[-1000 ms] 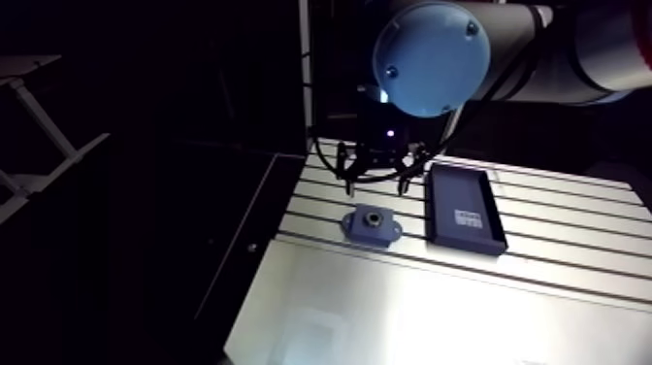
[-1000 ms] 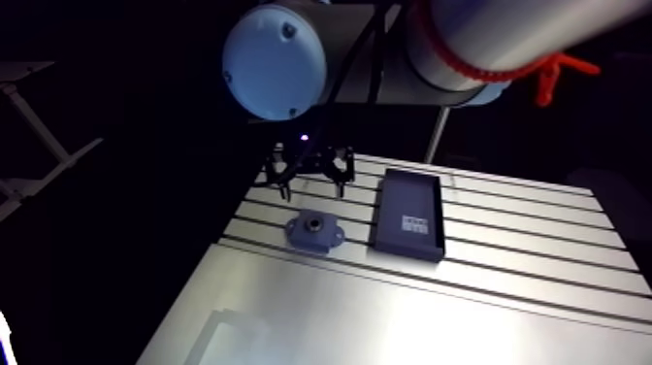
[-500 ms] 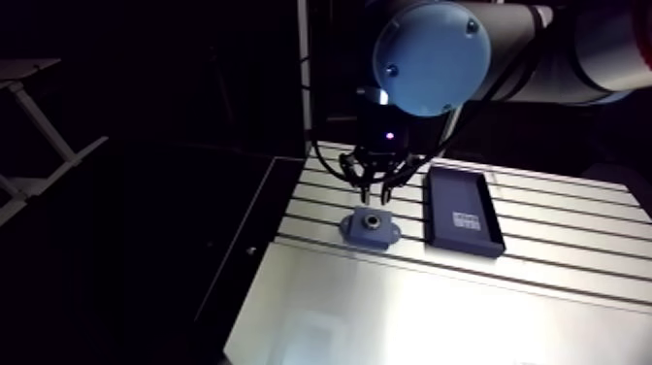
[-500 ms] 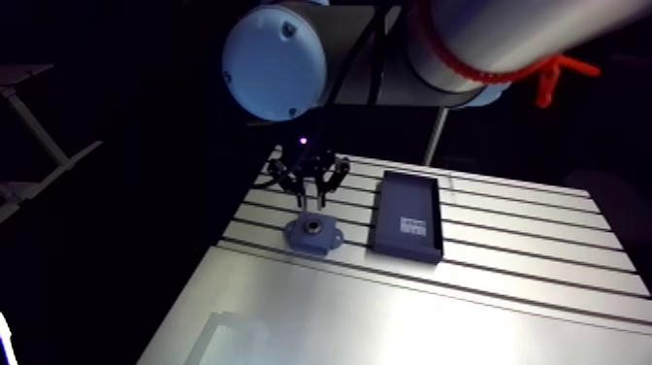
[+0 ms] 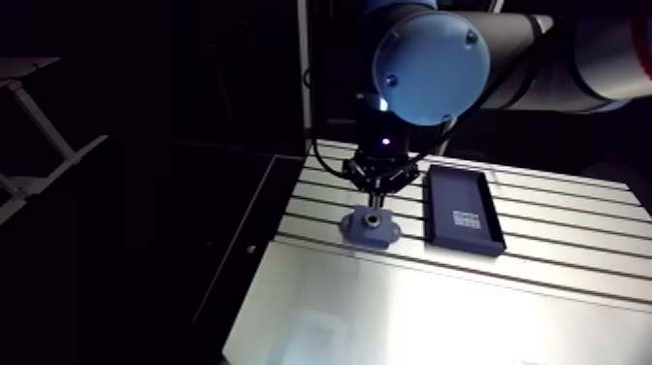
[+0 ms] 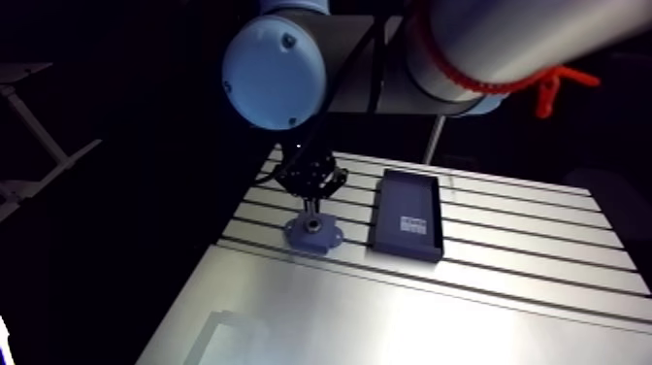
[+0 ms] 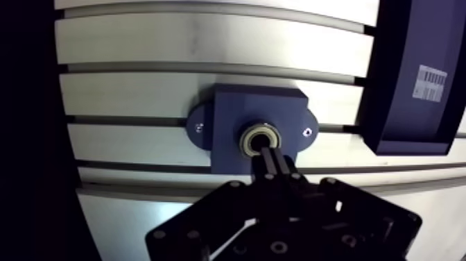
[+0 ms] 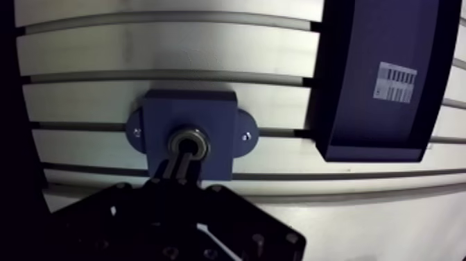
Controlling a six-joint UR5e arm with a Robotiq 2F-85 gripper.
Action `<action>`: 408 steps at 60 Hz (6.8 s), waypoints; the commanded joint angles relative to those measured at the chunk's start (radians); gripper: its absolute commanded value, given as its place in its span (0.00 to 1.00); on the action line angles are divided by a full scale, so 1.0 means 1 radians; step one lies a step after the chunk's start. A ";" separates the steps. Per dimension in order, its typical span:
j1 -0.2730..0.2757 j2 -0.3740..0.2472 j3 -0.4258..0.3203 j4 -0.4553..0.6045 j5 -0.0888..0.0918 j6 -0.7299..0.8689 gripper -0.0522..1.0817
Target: Pick up the bearing and press it into the housing until flush.
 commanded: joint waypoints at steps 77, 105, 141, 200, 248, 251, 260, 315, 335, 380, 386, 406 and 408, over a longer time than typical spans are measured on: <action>-0.002 0.039 0.040 -0.089 0.002 0.061 0.99; 0.000 0.039 0.043 -0.089 0.002 0.059 0.99; 0.000 0.037 0.044 -0.089 0.003 0.058 0.99; 0.003 0.039 0.052 -0.089 0.002 0.056 0.99; 0.003 0.039 0.055 -0.090 0.002 0.055 0.99; 0.004 0.039 0.055 -0.090 0.002 0.055 0.99; 0.004 0.039 0.055 -0.090 0.002 0.055 0.99; 0.004 0.043 0.055 -0.090 0.002 0.053 0.99; 0.004 0.046 0.057 -0.090 0.002 0.053 0.99; 0.001 0.035 0.049 -0.090 0.000 0.041 0.99; 0.000 0.033 0.045 -0.089 0.000 0.041 0.99; 0.001 0.011 0.034 -0.078 0.001 0.038 0.96; 0.001 0.011 0.032 -0.075 0.000 0.038 0.94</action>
